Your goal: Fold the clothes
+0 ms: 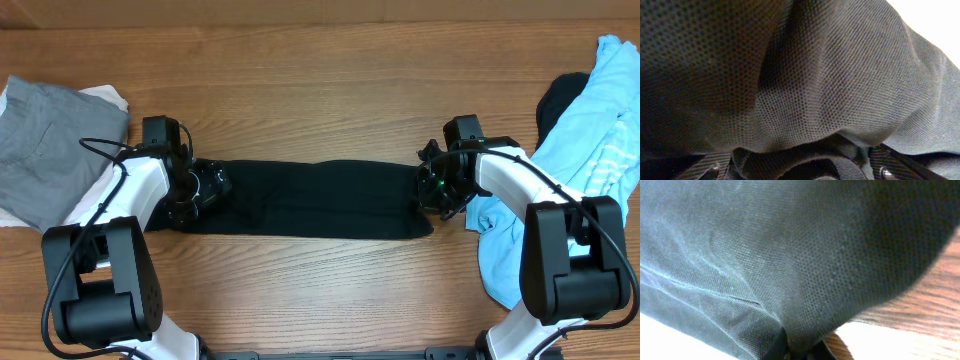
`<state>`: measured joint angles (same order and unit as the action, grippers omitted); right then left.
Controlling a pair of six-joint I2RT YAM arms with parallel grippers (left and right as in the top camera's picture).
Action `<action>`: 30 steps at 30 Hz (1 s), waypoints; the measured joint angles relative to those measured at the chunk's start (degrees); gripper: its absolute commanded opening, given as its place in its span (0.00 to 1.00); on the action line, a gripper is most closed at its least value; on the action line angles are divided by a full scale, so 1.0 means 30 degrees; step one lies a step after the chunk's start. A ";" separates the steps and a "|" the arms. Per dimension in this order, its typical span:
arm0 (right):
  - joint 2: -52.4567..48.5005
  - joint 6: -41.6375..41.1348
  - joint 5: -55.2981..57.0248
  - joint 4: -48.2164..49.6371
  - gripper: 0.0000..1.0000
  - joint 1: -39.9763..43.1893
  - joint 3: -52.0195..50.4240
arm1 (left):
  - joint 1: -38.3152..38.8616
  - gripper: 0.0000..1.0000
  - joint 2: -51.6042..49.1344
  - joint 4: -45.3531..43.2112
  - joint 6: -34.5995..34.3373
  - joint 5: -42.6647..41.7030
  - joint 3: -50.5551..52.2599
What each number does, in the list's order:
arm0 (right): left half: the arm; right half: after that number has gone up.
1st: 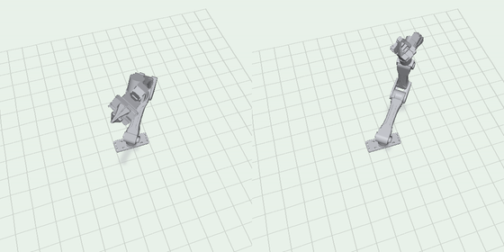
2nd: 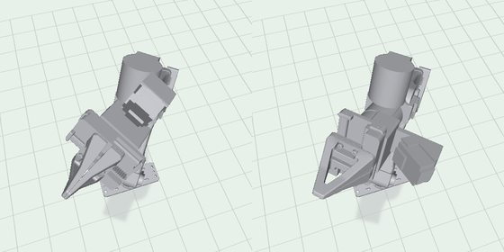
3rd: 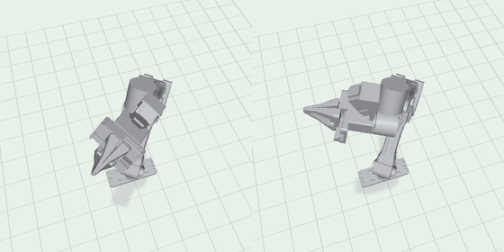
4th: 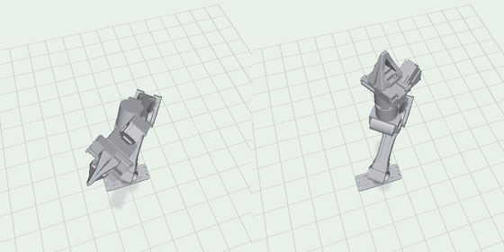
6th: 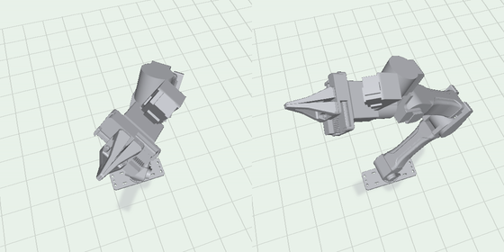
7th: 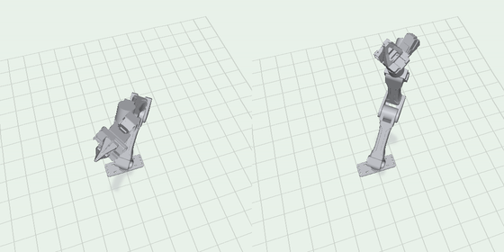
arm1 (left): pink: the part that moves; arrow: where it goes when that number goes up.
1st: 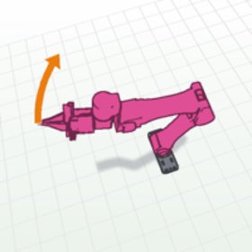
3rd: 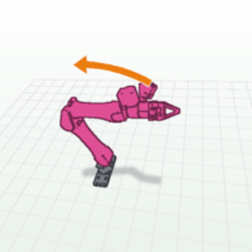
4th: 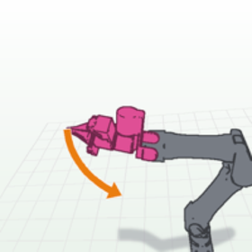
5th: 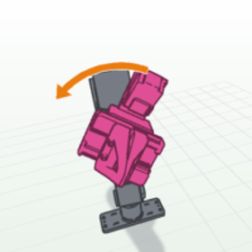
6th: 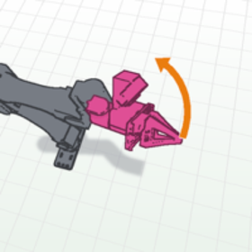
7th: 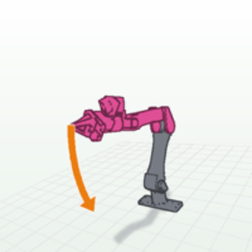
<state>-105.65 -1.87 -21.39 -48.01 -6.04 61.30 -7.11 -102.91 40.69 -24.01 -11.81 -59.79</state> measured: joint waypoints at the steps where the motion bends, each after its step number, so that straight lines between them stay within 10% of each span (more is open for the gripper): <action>1: 0.0000 -0.0022 -0.0015 0.0066 0.04 0.0000 0.0000 | 0.0000 0.91 0.0000 0.0087 0.0073 0.0036 -0.0007; 17: -0.0029 -0.1792 0.6747 -0.3402 0.04 0.1894 0.4874 | -0.0058 1.00 0.2178 0.5151 0.1144 -0.0801 -0.1974; 30: -0.0029 -0.2076 0.8415 -0.4371 0.04 -0.2951 0.4954 | -0.0058 1.00 0.2521 0.5311 0.1144 -0.1224 -0.2302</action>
<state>-105.73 -8.10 3.86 -61.12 -14.90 76.16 -7.29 -95.35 56.62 -20.58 -15.49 -66.70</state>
